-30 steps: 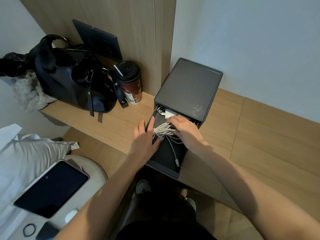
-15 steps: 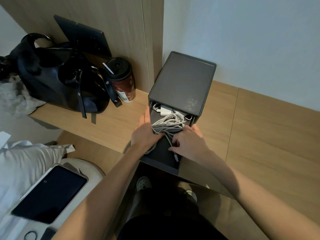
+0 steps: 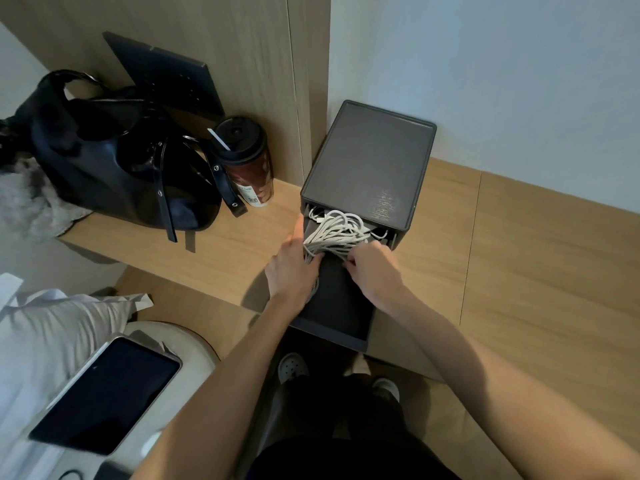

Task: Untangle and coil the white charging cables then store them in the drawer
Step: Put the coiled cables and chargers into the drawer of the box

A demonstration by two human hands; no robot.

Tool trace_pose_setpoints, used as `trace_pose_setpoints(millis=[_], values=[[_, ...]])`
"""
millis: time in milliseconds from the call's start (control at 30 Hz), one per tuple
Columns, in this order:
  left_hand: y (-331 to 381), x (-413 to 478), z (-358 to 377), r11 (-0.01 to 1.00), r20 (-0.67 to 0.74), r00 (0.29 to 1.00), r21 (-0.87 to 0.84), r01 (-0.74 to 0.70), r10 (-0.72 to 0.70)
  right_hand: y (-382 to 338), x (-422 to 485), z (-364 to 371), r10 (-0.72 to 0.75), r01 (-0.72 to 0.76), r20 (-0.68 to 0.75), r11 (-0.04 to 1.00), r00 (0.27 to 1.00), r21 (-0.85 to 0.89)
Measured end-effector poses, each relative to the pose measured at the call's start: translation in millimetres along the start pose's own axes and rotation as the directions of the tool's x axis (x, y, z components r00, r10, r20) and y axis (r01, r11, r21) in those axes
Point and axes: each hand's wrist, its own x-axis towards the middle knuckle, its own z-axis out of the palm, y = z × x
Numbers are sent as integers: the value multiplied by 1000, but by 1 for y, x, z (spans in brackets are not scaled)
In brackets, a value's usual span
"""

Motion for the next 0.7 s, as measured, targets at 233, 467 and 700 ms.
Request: trace_pose_setpoints(millis=[233,467,700], values=[[2,-3,9,995,-21,999,94,-28,30,9,1,2,-22,25,-66,998,998,58],[1,-1,13,923,-15,975,327,-204,221,21,-22,-11,-263,283,-215,957,941,68],[-2,-7,21,845,-30,956,477,-242,291,12,-22,-11,-467,438,-137,877,873,-200]])
